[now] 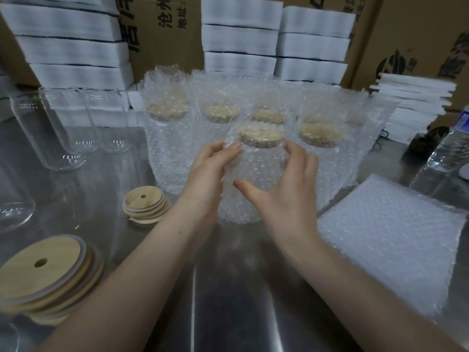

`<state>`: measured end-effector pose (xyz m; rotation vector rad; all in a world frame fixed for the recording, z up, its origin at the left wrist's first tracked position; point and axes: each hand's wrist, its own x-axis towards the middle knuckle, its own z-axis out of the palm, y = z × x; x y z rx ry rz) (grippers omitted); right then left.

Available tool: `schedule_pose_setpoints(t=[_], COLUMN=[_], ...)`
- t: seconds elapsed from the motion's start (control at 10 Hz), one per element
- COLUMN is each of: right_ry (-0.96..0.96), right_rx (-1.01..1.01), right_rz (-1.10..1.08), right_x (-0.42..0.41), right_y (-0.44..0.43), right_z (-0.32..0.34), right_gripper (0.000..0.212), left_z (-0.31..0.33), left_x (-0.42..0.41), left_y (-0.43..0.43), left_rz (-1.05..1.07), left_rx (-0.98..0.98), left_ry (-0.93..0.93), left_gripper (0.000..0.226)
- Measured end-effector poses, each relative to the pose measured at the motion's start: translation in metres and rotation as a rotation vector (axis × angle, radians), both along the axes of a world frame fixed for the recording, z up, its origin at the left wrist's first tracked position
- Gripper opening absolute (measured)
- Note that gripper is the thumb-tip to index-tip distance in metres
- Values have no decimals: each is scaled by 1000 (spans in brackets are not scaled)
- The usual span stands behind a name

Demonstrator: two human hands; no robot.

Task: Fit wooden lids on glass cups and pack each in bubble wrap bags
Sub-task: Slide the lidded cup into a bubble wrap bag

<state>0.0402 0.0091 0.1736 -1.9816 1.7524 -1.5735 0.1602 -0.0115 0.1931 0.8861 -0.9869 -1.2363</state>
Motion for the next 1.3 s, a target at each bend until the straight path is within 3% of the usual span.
schedule_pose_setpoints(t=[0.2,0.5,0.7,0.9,1.1,1.3], right_ry=[-5,62,29,-27,-89,-279], right_rx=[-44,-53,-46,-2,88,248], right_rz=[-8,-25,24,65,113,248], right_x=[0,6,2,-2,-7,-14], right_y=[-7,-9,-9,-7,-2,15], right_z=[-3,-4,-7,-10,-8,1], right_gripper=[96,96,93,94,91,90], left_z=[8,5,-2,-6,-2,-10], left_x=[-3,-13,-15,-15,-17,-25], left_y=[-5,-3,7,21,53,117], left_rz=[31,152,207,361,412,268], left_rx=[24,55,26,-40,-184,-409], left_ry=[-161,-46,-77,-326,-571,-618], left_gripper=[14,17,12,36,29,13])
